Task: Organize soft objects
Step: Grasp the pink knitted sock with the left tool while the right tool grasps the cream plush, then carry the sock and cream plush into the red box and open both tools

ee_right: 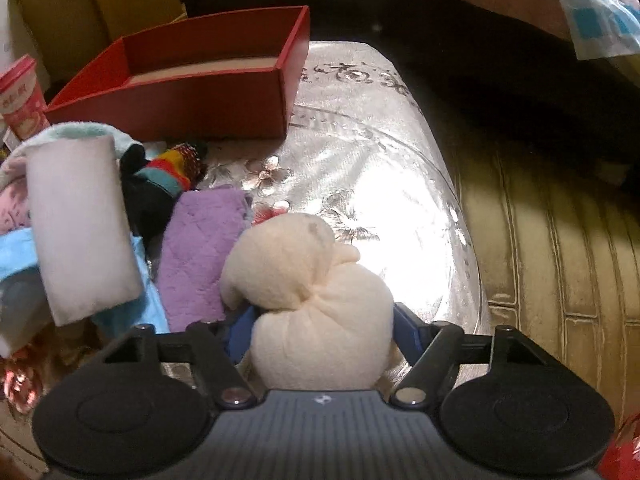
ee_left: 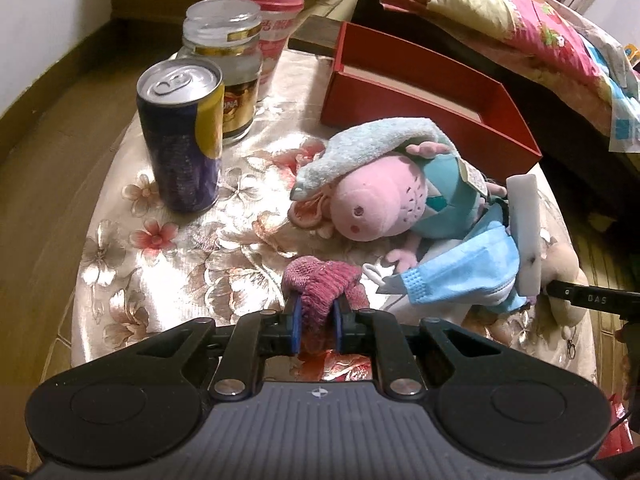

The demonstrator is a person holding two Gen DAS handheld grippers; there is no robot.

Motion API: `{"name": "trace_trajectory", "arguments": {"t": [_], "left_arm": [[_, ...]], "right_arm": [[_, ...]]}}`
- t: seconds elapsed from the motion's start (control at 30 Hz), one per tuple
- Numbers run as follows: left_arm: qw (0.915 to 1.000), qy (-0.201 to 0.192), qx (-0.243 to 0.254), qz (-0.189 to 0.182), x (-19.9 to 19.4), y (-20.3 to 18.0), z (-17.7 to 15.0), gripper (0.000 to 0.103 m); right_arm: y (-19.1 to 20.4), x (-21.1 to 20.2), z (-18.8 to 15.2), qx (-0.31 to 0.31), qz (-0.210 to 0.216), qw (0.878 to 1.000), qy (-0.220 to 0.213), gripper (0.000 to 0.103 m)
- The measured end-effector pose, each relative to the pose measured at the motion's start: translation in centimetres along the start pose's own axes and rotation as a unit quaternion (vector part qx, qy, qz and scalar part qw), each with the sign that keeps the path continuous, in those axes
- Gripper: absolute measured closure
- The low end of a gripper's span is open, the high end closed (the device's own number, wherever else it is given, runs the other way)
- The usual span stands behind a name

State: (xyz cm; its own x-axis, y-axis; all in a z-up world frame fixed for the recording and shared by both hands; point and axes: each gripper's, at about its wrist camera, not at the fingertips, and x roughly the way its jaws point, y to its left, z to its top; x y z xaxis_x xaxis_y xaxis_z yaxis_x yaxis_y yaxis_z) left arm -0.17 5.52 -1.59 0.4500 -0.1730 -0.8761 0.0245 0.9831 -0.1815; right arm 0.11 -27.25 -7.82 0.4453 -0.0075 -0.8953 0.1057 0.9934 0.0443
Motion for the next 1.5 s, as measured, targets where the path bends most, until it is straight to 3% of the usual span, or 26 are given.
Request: {"name": "trace_trajectory", "arguments": {"t": [0.3, 0.63, 0.93, 1.5], "left_arm": [[0.9997, -0.021, 0.014, -0.003, -1.1, -1.1, 0.3, 0.09], [0.9979, -0.059, 0.023, -0.017, -2.9, -2.7, 1.4, 0.09], [0.9951, -0.088, 0.032, -0.031, -3.2, -5.4, 3.7, 0.09], [0.9909, -0.129, 0.019, -0.034, -2.5, -6.7, 9.1, 0.09]], "right_arm": [[0.3, -1.8, -0.3, 0.011, 0.016, 1.0, -0.011, 0.065], [2.4, -6.9, 0.7, 0.013, 0.067, 0.994, -0.088, 0.065], [4.9, -9.1, 2.6, 0.004, 0.101, 0.986, -0.131, 0.065], [6.5, -8.0, 6.9, 0.003, 0.106, 0.981, -0.162, 0.065]]}}
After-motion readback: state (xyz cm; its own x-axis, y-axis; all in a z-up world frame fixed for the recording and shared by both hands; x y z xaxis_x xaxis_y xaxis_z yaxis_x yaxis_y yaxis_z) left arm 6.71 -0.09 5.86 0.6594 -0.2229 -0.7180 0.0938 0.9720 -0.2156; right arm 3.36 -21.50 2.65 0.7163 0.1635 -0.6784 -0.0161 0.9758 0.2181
